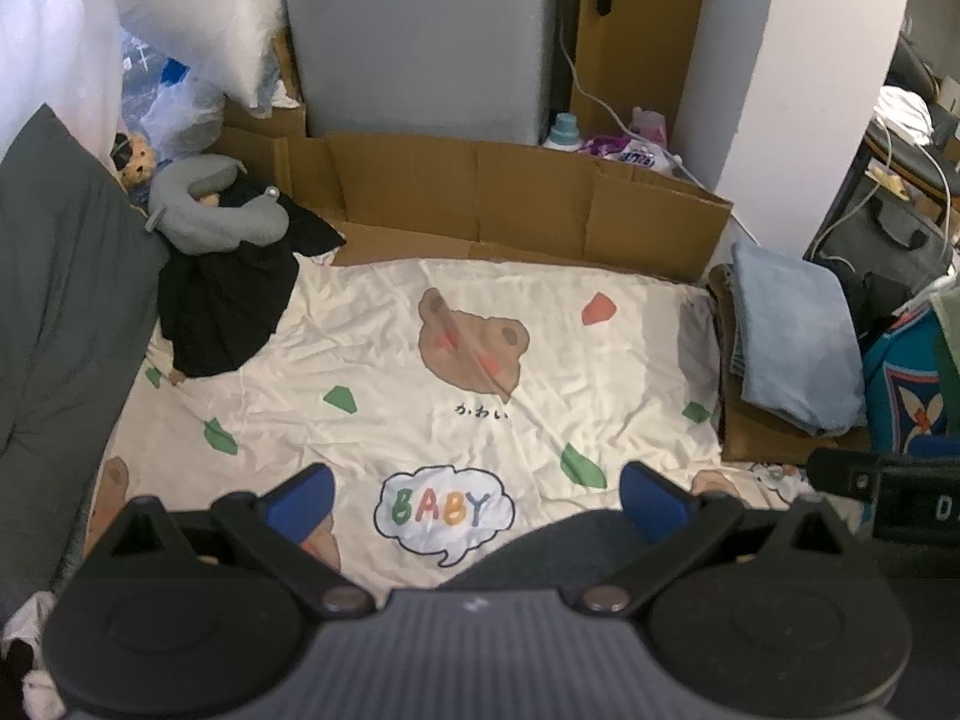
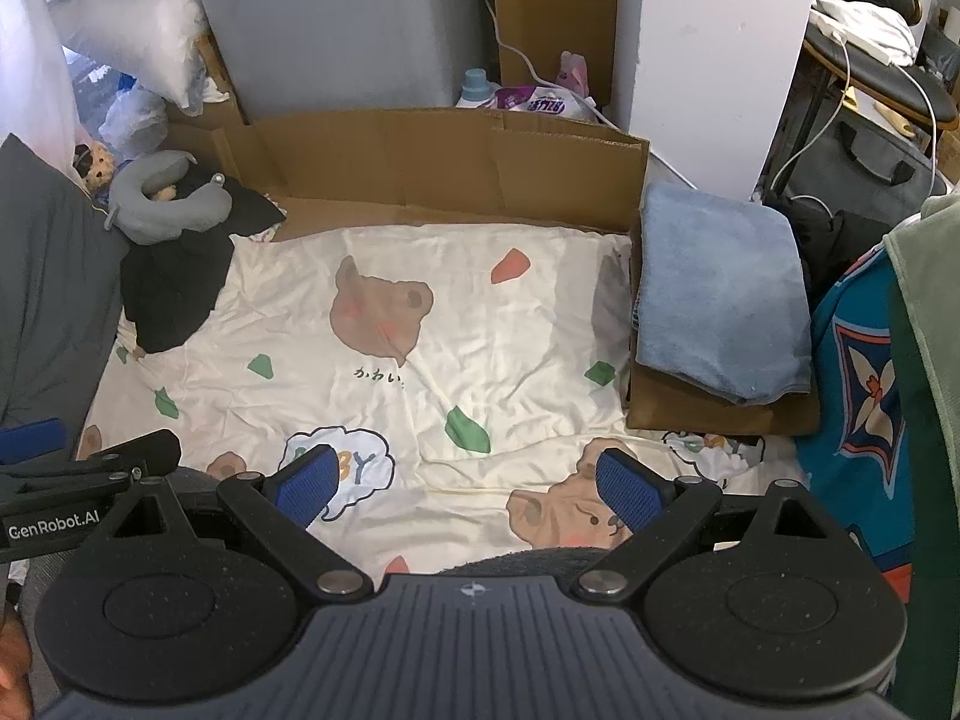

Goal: Fold clothes

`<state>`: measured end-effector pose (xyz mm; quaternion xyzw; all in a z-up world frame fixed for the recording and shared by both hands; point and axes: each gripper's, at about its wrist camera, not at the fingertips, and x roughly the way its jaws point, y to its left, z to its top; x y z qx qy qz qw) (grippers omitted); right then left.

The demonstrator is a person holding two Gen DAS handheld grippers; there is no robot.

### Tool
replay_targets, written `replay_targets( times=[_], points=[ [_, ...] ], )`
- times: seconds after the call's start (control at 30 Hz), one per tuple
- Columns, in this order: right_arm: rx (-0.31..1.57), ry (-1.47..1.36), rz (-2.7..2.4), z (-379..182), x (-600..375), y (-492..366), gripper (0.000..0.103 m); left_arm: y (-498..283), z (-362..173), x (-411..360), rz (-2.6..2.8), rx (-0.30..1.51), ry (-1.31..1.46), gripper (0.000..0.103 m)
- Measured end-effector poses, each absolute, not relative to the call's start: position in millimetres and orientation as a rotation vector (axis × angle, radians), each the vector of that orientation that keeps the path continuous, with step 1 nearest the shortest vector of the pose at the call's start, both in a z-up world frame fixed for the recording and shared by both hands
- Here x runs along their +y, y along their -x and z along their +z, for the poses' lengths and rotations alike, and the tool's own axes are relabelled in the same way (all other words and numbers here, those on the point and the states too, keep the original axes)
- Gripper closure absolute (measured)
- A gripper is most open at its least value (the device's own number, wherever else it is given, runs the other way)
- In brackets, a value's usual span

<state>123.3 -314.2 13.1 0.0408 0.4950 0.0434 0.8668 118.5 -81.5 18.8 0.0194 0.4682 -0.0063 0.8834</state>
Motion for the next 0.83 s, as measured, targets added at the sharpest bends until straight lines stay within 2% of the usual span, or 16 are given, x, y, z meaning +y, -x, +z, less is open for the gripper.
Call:
replay_targets(
  times=[0.83],
  points=[
    [1.025,-0.106,0.088,12.0,-314.6,-124.0,0.007,-121.0,18.4,-91.1,0.004,0.966,-0.116,0.001]
  ],
)
